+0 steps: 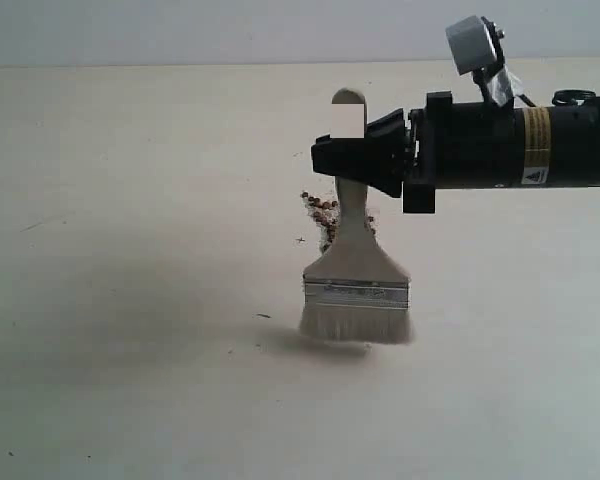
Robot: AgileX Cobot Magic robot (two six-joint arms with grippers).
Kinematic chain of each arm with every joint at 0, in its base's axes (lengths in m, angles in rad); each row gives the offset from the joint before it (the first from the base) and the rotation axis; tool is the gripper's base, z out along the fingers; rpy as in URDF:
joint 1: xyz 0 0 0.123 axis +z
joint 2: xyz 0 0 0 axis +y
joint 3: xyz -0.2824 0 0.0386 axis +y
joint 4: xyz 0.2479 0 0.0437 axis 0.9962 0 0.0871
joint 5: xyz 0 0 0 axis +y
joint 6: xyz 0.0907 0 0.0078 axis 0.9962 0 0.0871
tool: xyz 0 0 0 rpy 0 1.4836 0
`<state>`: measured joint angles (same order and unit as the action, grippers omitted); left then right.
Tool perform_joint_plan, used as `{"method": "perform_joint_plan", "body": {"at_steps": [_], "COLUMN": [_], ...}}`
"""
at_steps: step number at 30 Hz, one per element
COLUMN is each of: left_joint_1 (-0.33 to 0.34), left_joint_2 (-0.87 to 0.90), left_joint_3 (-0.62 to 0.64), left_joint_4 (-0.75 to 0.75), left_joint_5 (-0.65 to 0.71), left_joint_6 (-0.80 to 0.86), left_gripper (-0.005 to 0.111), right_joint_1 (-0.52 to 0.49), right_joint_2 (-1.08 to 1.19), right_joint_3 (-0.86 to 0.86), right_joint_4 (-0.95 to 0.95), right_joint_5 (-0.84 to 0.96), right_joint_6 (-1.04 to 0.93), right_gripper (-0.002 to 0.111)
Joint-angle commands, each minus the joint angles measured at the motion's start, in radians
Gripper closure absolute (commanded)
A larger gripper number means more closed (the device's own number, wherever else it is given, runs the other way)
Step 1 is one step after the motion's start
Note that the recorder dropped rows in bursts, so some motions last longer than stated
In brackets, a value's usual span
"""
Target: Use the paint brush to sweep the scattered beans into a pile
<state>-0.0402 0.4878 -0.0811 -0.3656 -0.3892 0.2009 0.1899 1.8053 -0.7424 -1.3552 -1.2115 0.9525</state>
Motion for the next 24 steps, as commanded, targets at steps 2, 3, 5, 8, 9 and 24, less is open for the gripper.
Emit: {"method": "perform_joint_plan", "body": {"at_steps": [2,3,5,8,9,24], "left_joint_1": [-0.005,-0.005,-0.005,-0.005,-0.005,-0.005], "left_joint_2": [-0.003,-0.003,-0.003,-0.003,-0.003,-0.003], "left_joint_3": [0.003,0.003,0.003,0.003,0.003,0.003], "left_joint_4": [-0.008,-0.008,-0.008,-0.008,-0.008,-0.008], "left_joint_5": [0.001,0.001,0.001,0.001,0.001,0.001], "left_joint_6": [0.003,0.003,0.003,0.003,0.003,0.003], "left_gripper": [0.107,0.107,0.107,0.107,0.107,0.107], "right_joint_1": [0.037,0.037,0.037,0.037,0.037,0.035], "right_joint_2": [0.016,0.025,0.041,0.069,0.076,0.114], "right_joint_3": [0.005,0.005,0.007,0.007,0.007,-0.059], "right_joint_4": [-0.034,-0.04,-0.038,-0.036,-0.036,0.086], "right_joint_5": [-0.01,-0.01,-0.01,-0.01,-0.01,-0.01], "right_joint_6": [-0.068,-0.085,-0.11,-0.152,-0.172,-0.375], "right_gripper": [0.108,0.108,0.108,0.108,0.108,0.108]}}
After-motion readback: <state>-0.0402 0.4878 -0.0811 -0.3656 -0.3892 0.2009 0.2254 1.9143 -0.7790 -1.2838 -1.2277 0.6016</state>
